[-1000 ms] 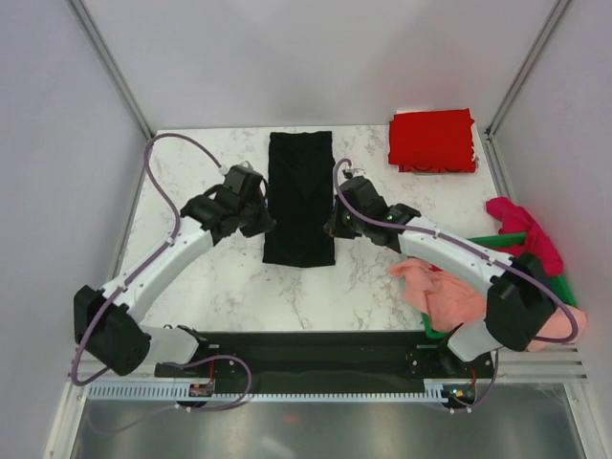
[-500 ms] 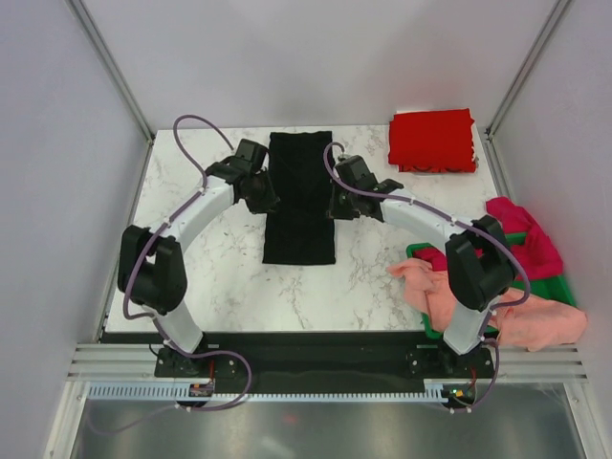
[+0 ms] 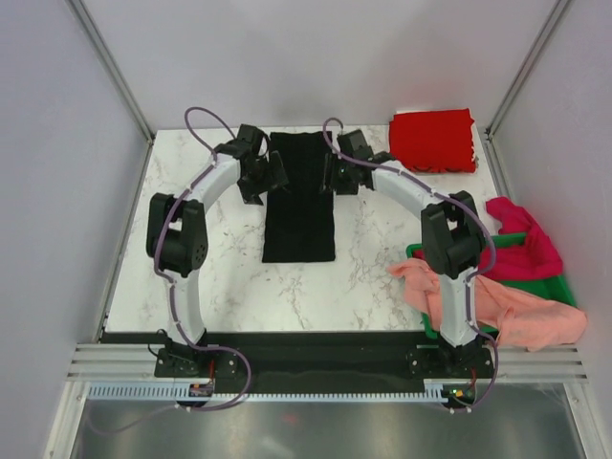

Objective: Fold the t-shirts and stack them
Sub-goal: Fold the tshirt

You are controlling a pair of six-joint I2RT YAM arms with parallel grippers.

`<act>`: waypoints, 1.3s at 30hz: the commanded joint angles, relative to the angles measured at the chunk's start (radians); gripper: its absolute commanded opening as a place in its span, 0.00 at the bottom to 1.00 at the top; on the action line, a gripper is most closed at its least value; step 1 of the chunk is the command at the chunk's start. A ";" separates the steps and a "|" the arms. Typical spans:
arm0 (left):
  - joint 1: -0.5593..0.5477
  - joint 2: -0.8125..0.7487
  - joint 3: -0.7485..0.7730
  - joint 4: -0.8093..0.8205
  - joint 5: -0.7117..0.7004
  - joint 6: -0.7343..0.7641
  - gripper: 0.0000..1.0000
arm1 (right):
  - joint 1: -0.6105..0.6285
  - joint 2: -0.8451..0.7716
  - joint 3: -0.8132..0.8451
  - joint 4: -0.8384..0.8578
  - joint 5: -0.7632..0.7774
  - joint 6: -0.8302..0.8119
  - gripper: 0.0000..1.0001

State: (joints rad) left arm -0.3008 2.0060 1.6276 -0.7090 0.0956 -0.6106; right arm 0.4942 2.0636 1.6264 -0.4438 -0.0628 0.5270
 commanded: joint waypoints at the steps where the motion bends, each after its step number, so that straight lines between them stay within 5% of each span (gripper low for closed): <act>1: 0.041 0.071 0.199 -0.044 0.140 0.080 1.00 | -0.060 0.000 0.222 -0.073 -0.023 -0.028 0.59; 4: 0.046 0.117 0.405 -0.188 0.109 0.127 1.00 | -0.045 -0.095 0.236 -0.085 -0.032 -0.027 0.59; 7: 0.048 0.025 0.362 -0.188 0.098 0.130 1.00 | 0.018 -0.201 0.127 -0.058 -0.029 -0.012 0.59; 12: 0.045 -0.224 0.033 -0.104 0.116 0.097 0.99 | 0.127 -0.278 -0.115 0.054 -0.087 0.059 0.53; 19: 0.046 -0.612 -0.371 -0.061 0.092 0.104 0.98 | 0.210 -0.160 -0.135 0.083 -0.157 0.079 0.48; 26: 0.046 -0.909 -0.541 -0.147 0.052 0.166 0.99 | 0.187 0.029 0.042 0.010 -0.135 0.018 0.48; 32: 0.048 -0.990 -0.621 -0.199 0.067 0.175 0.99 | 0.107 0.176 0.196 -0.032 -0.108 0.007 0.47; 39: 0.046 -1.047 -0.666 -0.201 0.124 0.144 0.98 | -0.012 0.390 0.661 -0.085 -0.100 0.039 0.50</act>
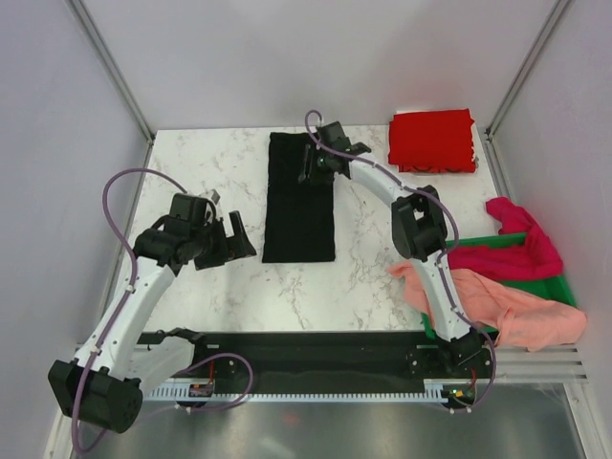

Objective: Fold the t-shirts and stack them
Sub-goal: Fold the tshirt

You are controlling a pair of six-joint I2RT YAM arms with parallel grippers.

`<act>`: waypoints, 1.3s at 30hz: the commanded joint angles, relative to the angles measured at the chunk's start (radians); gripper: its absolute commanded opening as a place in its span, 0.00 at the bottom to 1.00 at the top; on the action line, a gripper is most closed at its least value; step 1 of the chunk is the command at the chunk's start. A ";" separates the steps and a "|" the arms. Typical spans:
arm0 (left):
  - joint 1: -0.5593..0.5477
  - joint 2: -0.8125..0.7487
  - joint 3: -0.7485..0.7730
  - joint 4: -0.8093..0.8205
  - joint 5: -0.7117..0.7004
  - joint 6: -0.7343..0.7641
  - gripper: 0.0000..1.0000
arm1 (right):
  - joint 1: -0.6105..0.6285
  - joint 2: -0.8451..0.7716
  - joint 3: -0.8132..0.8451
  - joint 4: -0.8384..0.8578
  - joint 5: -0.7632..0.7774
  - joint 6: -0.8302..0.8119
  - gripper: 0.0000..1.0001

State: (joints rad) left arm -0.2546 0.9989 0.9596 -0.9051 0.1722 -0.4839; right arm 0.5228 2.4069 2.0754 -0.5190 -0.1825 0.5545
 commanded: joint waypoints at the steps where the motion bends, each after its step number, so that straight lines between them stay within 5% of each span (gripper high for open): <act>1: 0.000 -0.049 -0.001 -0.003 0.049 0.011 0.98 | -0.046 0.061 0.260 -0.004 0.017 0.009 0.50; 5: 0.000 -0.062 -0.021 0.015 0.047 -0.031 0.98 | -0.056 0.031 0.338 0.010 -0.001 -0.011 0.54; 8: 0.000 -0.049 -0.065 0.079 0.065 -0.064 0.98 | -0.056 -0.165 0.090 0.085 0.011 -0.028 0.59; 14: -0.002 0.026 -0.143 0.213 0.098 -0.104 0.93 | -0.060 -0.589 -0.669 0.232 -0.037 0.071 0.61; 18: -0.003 0.119 -0.168 0.300 0.096 -0.127 0.92 | -0.031 -0.793 -0.994 0.354 -0.087 0.159 0.61; 23: -0.003 0.213 -0.231 0.463 0.102 -0.196 0.92 | -0.015 -0.839 -1.234 0.471 -0.176 0.228 0.60; 30: -0.003 0.372 -0.274 0.626 0.130 -0.249 0.89 | 0.014 -0.730 -1.315 0.675 -0.226 0.281 0.56; 39: -0.003 0.532 -0.306 0.771 0.135 -0.274 0.81 | 0.008 -0.641 -1.302 0.697 -0.178 0.252 0.47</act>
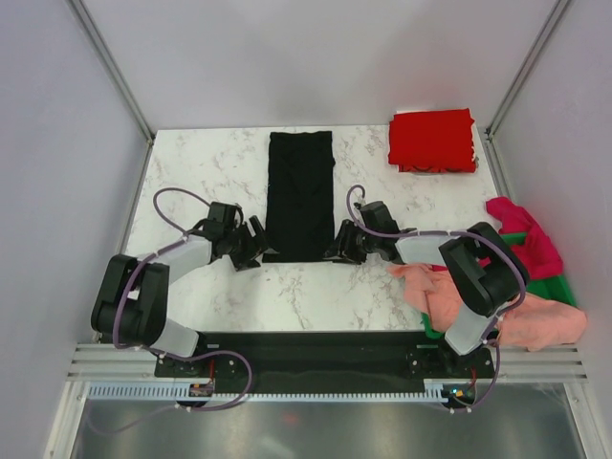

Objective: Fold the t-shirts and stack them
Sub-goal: Fold the tshirt

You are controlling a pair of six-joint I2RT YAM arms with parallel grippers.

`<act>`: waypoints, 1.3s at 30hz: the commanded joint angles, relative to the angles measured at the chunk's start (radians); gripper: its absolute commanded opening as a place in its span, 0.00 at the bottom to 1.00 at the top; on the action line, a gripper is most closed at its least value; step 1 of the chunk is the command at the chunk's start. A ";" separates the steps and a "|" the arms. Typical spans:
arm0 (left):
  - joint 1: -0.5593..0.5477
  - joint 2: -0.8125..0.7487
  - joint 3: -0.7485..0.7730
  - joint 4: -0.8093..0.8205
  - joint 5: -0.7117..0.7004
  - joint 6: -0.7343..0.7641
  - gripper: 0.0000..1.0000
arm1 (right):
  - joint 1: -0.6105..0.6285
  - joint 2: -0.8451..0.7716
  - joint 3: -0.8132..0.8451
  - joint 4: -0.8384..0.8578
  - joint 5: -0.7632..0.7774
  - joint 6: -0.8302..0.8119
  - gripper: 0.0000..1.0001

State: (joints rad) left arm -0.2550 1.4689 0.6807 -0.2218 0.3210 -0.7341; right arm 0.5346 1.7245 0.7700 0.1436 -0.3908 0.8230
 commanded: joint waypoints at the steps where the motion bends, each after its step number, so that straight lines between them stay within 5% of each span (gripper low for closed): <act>1: -0.003 0.073 -0.027 0.094 -0.014 -0.028 0.81 | -0.007 0.049 0.005 0.037 0.027 -0.019 0.46; 15: -0.012 0.093 -0.032 0.133 -0.013 -0.005 0.57 | -0.030 0.069 -0.018 0.091 0.004 -0.013 0.32; 18: -0.016 0.097 -0.029 0.134 -0.031 -0.010 0.43 | -0.030 0.073 -0.020 0.099 -0.002 -0.013 0.23; 21: -0.016 0.108 -0.017 0.133 -0.042 -0.017 0.02 | -0.030 0.075 -0.018 0.102 -0.006 -0.013 0.08; 23: -0.018 0.111 -0.009 0.131 -0.037 -0.021 0.02 | -0.030 0.076 -0.014 0.100 -0.010 -0.015 0.00; 27: -0.062 0.046 0.017 0.052 -0.046 -0.042 0.02 | -0.022 0.043 -0.015 0.080 -0.046 -0.025 0.00; 39: -0.101 -0.504 0.032 -0.393 -0.094 -0.002 0.02 | 0.139 -0.503 -0.041 -0.364 0.187 -0.023 0.00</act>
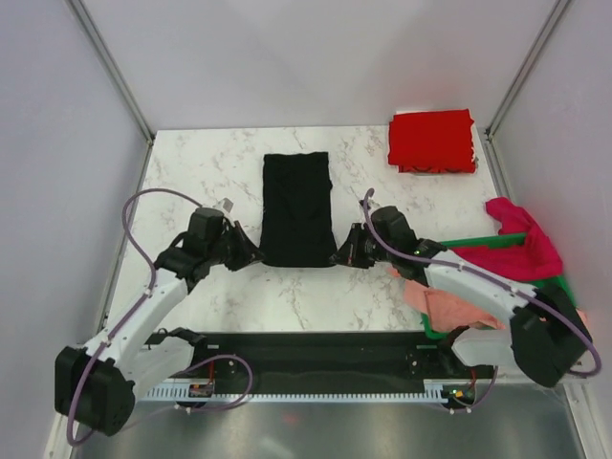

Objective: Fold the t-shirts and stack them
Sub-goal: Fold the tshirt

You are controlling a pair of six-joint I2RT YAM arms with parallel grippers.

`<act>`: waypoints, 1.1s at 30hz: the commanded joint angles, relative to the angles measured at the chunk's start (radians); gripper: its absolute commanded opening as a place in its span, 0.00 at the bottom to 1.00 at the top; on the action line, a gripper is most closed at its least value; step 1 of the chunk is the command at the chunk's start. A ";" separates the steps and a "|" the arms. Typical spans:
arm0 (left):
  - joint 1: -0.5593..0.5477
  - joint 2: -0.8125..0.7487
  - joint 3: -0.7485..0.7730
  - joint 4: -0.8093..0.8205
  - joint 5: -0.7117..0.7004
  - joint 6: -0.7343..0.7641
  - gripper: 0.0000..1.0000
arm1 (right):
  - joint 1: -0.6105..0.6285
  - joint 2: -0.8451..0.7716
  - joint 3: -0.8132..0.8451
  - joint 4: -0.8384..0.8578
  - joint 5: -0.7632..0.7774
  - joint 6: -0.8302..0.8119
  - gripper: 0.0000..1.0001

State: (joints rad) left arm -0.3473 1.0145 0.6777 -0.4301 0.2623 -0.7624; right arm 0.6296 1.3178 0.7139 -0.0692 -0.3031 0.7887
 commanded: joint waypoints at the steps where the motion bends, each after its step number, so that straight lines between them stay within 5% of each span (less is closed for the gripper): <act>1: -0.015 -0.066 0.045 -0.214 -0.031 0.028 0.02 | 0.059 -0.150 0.016 -0.187 0.113 0.026 0.00; 9: -0.045 -0.263 0.227 -0.488 -0.063 0.000 0.02 | 0.283 -0.281 0.134 -0.380 0.326 0.129 0.00; 17: -0.045 -0.093 0.482 -0.532 -0.156 0.089 0.02 | 0.300 -0.145 0.482 -0.629 0.596 0.014 0.00; 33: 0.002 0.393 0.763 -0.424 -0.176 0.164 0.02 | 0.015 0.218 0.713 -0.563 0.382 -0.192 0.00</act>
State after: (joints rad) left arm -0.3786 1.3651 1.3750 -0.8913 0.1303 -0.6594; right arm 0.6827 1.5013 1.3552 -0.6422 0.1070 0.6697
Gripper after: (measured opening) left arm 0.042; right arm 0.022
